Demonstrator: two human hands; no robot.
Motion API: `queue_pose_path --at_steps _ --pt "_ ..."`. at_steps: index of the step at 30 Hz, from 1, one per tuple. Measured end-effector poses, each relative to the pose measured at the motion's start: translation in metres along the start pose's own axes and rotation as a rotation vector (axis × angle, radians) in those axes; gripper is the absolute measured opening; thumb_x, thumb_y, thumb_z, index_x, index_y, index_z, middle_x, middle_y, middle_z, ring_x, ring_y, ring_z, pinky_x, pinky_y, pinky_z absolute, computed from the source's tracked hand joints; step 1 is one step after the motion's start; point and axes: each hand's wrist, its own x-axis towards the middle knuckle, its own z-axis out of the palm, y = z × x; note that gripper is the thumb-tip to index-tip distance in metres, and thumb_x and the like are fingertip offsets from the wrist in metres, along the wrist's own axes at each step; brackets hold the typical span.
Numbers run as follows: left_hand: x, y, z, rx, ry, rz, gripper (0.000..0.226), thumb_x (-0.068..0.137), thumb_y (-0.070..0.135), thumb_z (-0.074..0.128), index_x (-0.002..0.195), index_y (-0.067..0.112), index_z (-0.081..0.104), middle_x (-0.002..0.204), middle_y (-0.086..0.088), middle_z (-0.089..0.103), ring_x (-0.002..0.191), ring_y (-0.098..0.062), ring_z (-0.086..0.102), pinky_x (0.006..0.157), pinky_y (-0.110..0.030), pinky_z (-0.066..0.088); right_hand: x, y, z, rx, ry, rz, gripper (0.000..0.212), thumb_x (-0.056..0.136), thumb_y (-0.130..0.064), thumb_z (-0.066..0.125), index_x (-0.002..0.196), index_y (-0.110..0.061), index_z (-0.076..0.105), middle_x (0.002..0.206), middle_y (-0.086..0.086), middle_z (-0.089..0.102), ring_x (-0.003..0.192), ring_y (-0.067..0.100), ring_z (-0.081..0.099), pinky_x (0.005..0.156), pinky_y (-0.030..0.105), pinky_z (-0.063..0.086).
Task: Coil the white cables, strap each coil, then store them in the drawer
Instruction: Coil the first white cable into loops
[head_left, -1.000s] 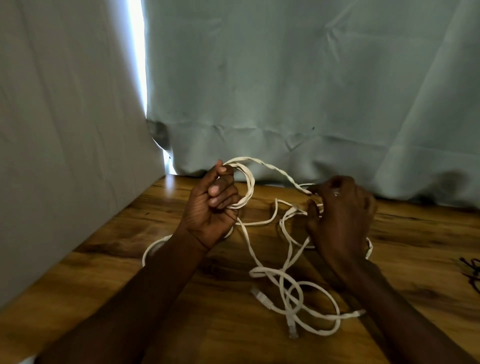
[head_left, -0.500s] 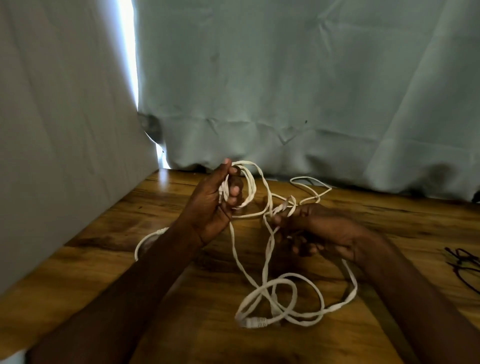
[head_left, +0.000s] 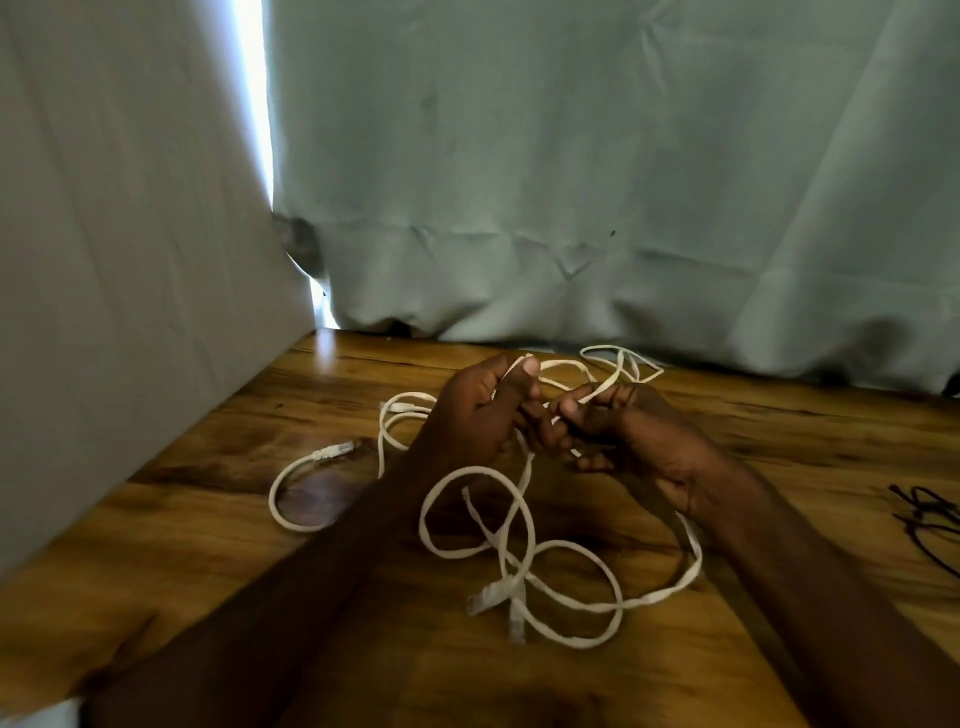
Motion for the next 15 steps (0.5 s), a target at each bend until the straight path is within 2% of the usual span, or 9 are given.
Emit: queue_pose_path --at_steps 3,5,7,10,11,13,14,15 --pt "-0.003 0.001 -0.005 0.062 -0.077 0.024 0.038 0.109 0.030 0.046 0.086 0.003 0.058 0.065 -0.022 0.064 0.051 -0.021 0.060 0.051 -0.023 0.046 0.001 -0.004 0.002 0.140 0.067 -0.044 0.011 0.099 -0.014 0.064 0.099 -0.007 0.073 0.082 0.010 0.071 0.074 0.020 0.066 0.061 0.031 0.054" --pt "-0.006 -0.002 -0.005 0.220 -0.150 0.055 0.036 0.108 0.035 0.047 0.081 0.019 0.064 0.066 -0.011 0.066 0.056 -0.020 0.065 0.056 -0.029 0.051 0.004 -0.005 -0.003 0.206 0.119 -0.084 0.011 0.101 -0.017 0.062 0.098 -0.009 0.070 0.077 0.007 0.068 0.073 0.017 0.064 0.054 0.026 0.052" --pt "-0.006 -0.007 -0.005 0.393 -0.176 0.096 0.035 0.108 0.040 0.048 0.081 0.024 0.064 0.070 0.000 0.067 0.064 -0.014 0.066 0.062 -0.026 0.050 0.005 -0.004 -0.004 0.223 0.122 -0.106 0.011 0.101 -0.019 0.063 0.100 -0.010 0.069 0.077 0.005 0.067 0.072 0.014 0.063 0.054 0.025 0.052" --pt "-0.003 -0.010 -0.008 0.512 -0.191 0.134 0.033 0.107 0.043 0.048 0.080 0.027 0.062 0.072 0.009 0.067 0.069 -0.007 0.065 0.065 -0.024 0.046 0.004 -0.002 -0.002 0.224 0.190 -0.163 0.014 0.100 -0.018 0.064 0.104 -0.006 0.070 0.074 0.006 0.066 0.063 0.012 0.062 0.051 0.024 0.048" --pt "-0.001 -0.010 -0.011 0.538 -0.201 0.135 0.033 0.106 0.043 0.050 0.079 0.027 0.062 0.070 0.008 0.067 0.068 -0.007 0.065 0.065 -0.026 0.047 0.004 0.000 -0.002 0.150 0.268 -0.211 0.015 0.100 -0.017 0.065 0.101 -0.004 0.070 0.071 0.006 0.066 0.058 0.012 0.061 0.049 0.025 0.046" --pt "0.001 -0.012 -0.017 0.568 -0.191 0.128 0.034 0.105 0.042 0.051 0.078 0.025 0.062 0.068 0.005 0.066 0.066 -0.008 0.064 0.065 -0.029 0.049 0.008 0.006 -0.007 -0.157 0.481 -0.318 0.015 0.100 -0.019 0.067 0.093 -0.007 0.073 0.066 0.004 0.070 0.051 0.015 0.062 0.050 0.029 0.048" --pt "0.002 -0.013 -0.018 0.573 -0.165 0.127 0.034 0.105 0.041 0.051 0.078 0.024 0.062 0.067 0.004 0.066 0.064 -0.007 0.063 0.064 -0.029 0.049 0.010 0.007 -0.011 -0.256 0.531 -0.319 0.013 0.099 -0.020 0.068 0.094 -0.010 0.073 0.067 0.005 0.073 0.050 0.016 0.064 0.050 0.031 0.049" --pt "0.003 -0.015 -0.018 0.578 -0.134 0.131 0.035 0.105 0.040 0.051 0.077 0.023 0.062 0.066 0.003 0.066 0.063 -0.006 0.063 0.063 -0.026 0.048 0.010 0.007 -0.012 -0.205 0.495 -0.263 0.011 0.098 -0.019 0.070 0.102 -0.009 0.071 0.071 0.009 0.075 0.050 0.018 0.065 0.049 0.031 0.048"
